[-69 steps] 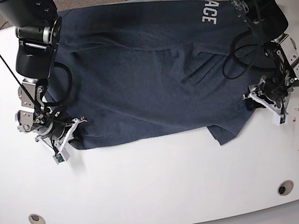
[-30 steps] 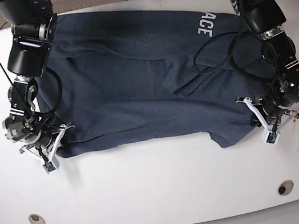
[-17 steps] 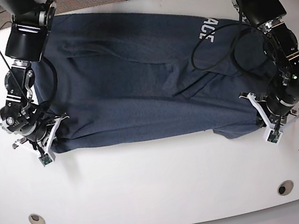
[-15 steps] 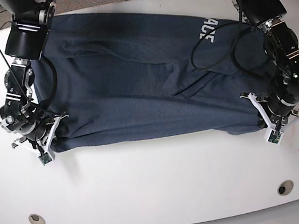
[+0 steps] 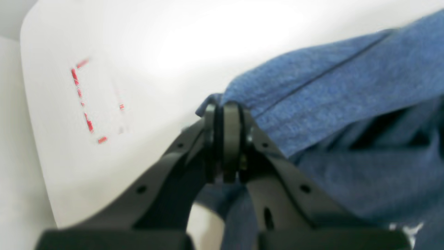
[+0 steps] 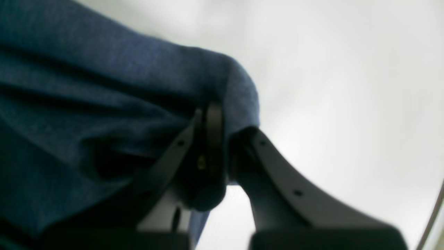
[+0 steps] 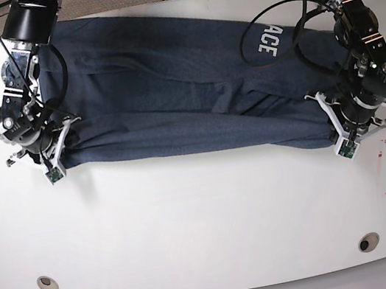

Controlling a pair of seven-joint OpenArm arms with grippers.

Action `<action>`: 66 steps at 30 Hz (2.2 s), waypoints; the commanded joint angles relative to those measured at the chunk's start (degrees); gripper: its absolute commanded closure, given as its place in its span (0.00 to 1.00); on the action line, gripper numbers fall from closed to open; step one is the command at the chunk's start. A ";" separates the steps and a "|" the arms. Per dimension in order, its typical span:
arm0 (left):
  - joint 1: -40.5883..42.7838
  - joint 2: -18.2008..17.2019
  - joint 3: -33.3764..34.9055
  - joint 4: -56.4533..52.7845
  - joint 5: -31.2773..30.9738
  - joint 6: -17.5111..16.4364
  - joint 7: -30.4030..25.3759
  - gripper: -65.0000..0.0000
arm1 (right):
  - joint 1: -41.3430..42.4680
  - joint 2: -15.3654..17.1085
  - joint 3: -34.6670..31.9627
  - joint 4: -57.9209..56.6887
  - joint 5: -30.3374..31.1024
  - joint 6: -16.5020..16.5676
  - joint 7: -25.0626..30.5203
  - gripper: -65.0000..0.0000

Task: Fold the T-shirt properly
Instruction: 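Fold the held side over toward the folded edge with both grippers, then open both grippers to release the folded strip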

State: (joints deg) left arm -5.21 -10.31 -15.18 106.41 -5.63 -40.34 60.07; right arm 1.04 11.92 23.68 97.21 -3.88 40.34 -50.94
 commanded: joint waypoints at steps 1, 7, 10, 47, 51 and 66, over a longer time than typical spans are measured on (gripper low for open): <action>1.21 -2.31 -0.34 1.68 0.22 0.34 -0.87 0.99 | -2.84 0.60 0.36 5.60 -0.12 -0.34 -0.89 0.98; 4.55 -2.75 -1.83 1.68 0.40 0.34 -0.87 0.99 | -7.76 -0.27 0.36 10.97 -0.12 -0.34 -3.79 0.98; 6.05 -2.75 -3.33 1.68 0.40 0.34 -0.87 0.99 | -9.52 -0.45 0.36 12.46 -0.12 -0.34 -4.40 0.97; 17.30 -4.24 -5.96 1.77 0.66 0.34 -0.87 0.78 | -24.03 -6.25 0.45 18.44 -0.30 -0.34 -8.89 0.39; 17.12 -4.24 -5.96 1.94 0.66 0.34 -0.87 0.60 | -23.94 -6.25 0.45 18.44 -0.21 -0.34 -8.71 0.25; 14.93 -4.24 -6.23 8.71 0.05 0.34 0.37 0.53 | -21.74 -6.60 5.02 19.14 9.37 -0.34 -7.48 0.25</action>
State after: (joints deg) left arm 10.26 -13.87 -20.91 113.80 -5.34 -40.21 60.49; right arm -20.75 4.78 28.05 115.13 2.57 40.29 -58.81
